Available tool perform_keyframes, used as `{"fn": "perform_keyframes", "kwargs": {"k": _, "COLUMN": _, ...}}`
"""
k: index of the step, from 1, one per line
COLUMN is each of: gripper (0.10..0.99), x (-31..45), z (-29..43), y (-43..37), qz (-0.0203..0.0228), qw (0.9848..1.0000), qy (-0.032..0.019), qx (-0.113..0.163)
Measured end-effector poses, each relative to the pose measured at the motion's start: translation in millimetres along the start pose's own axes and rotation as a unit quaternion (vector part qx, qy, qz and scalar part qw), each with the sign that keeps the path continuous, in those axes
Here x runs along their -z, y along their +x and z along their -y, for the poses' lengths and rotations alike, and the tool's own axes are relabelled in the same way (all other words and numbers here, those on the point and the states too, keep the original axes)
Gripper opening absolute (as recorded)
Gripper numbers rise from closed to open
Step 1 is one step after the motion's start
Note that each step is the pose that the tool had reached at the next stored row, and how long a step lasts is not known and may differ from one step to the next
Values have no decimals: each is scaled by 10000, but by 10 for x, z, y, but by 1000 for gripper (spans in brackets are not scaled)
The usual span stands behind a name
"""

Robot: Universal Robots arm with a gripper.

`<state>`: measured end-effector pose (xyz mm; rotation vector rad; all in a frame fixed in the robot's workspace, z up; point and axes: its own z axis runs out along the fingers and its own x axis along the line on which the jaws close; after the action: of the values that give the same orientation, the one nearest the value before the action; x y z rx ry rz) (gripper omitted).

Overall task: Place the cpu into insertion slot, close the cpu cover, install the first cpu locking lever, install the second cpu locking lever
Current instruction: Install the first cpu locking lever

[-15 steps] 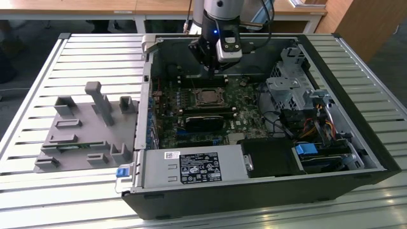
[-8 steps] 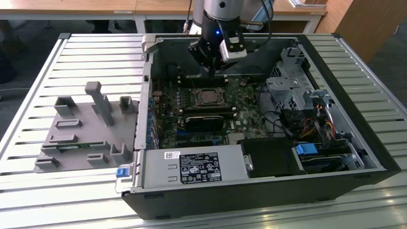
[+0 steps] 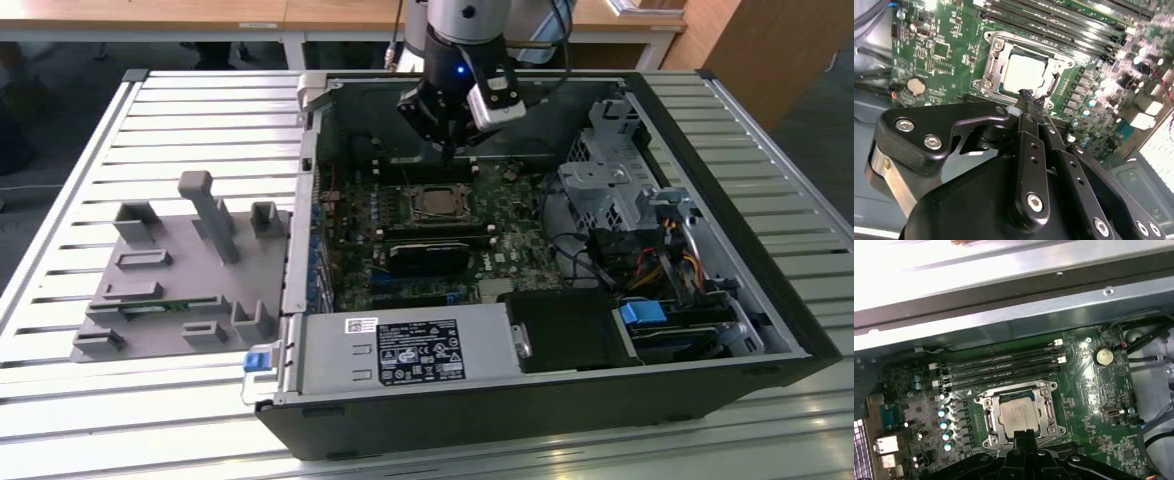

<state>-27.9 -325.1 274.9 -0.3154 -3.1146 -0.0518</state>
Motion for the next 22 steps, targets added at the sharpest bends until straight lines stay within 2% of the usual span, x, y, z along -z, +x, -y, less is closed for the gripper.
{"fn": "perform_keyframes", "kwargs": {"k": 5, "gripper": 106, "x": -5, "z": 0, "y": 0, "qz": -15, "qw": 9990, "qy": 6, "qx": 458}}
{"fn": "perform_keyframes", "kwargs": {"k": 11, "gripper": 106, "x": -15, "z": 1, "y": -1, "qz": -30, "qw": 9956, "qy": 4, "qx": 941}}
{"fn": "perform_keyframes", "kwargs": {"k": 13, "gripper": 106, "x": -20, "z": 1, "y": -1, "qz": -39, "qw": 9944, "qy": -40, "qx": 1058}}
{"fn": "perform_keyframes", "kwargs": {"k": 16, "gripper": 106, "x": -32, "z": 3, "y": 12, "qz": -50, "qw": 9934, "qy": -156, "qx": 1136}}
{"fn": "perform_keyframes", "kwargs": {"k": 17, "gripper": 106, "x": -38, "z": 8, "y": 31, "qz": -46, "qw": 9933, "qy": -180, "qx": 1141}}
{"fn": "perform_keyframes", "kwargs": {"k": 22, "gripper": 106, "x": -58, "z": 39, "y": 183, "qz": 15, "qw": 9932, "qy": -188, "qx": 1145}}
